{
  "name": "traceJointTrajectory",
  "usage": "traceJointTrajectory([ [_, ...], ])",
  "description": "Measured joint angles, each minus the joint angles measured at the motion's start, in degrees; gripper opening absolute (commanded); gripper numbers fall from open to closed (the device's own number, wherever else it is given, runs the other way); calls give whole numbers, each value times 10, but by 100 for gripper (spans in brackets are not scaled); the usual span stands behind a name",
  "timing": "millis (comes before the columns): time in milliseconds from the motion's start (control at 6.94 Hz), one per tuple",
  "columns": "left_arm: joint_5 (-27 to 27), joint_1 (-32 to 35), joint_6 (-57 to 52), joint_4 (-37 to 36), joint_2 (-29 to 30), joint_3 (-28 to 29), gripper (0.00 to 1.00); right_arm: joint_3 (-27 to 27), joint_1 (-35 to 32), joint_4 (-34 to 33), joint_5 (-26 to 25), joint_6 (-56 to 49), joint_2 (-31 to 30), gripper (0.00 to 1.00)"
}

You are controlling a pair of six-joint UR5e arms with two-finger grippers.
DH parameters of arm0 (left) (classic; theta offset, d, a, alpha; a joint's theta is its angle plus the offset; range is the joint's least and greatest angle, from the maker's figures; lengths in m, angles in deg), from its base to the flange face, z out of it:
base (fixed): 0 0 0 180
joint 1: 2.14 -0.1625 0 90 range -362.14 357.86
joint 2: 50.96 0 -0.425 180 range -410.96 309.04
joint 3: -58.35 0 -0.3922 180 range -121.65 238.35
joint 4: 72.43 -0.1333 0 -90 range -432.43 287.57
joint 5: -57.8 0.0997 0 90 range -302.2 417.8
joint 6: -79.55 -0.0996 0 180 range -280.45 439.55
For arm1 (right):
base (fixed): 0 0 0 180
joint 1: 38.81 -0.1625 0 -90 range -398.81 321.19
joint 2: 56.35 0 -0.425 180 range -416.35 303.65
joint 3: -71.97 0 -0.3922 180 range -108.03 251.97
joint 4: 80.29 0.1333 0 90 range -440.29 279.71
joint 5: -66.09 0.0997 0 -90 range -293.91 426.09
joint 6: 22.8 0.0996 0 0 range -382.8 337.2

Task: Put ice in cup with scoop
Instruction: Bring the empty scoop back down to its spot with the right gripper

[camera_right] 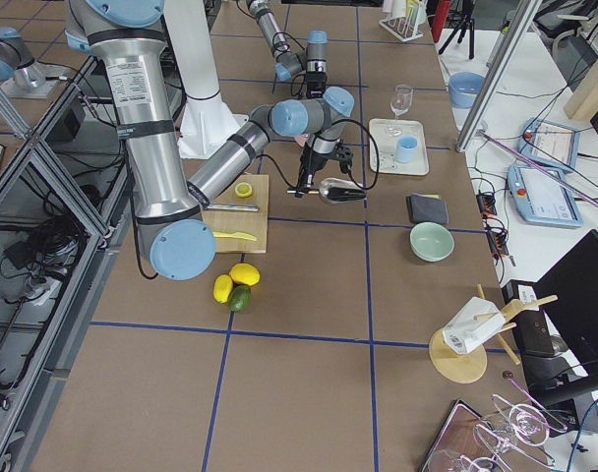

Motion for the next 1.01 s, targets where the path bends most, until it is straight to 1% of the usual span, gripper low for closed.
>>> traceJointTrajectory([
  [144,0,0,0,0,0,0,100,17,20,66,-3,40,-27,0],
  [288,0,0,0,0,0,0,100,31,41,105,-11,75,-39,0],
  [721,0,0,0,0,0,0,100,61,81,163,-31,110,-64,0],
  [1009,0,0,0,0,0,0,100,74,88,173,-32,118,-70,0],
])
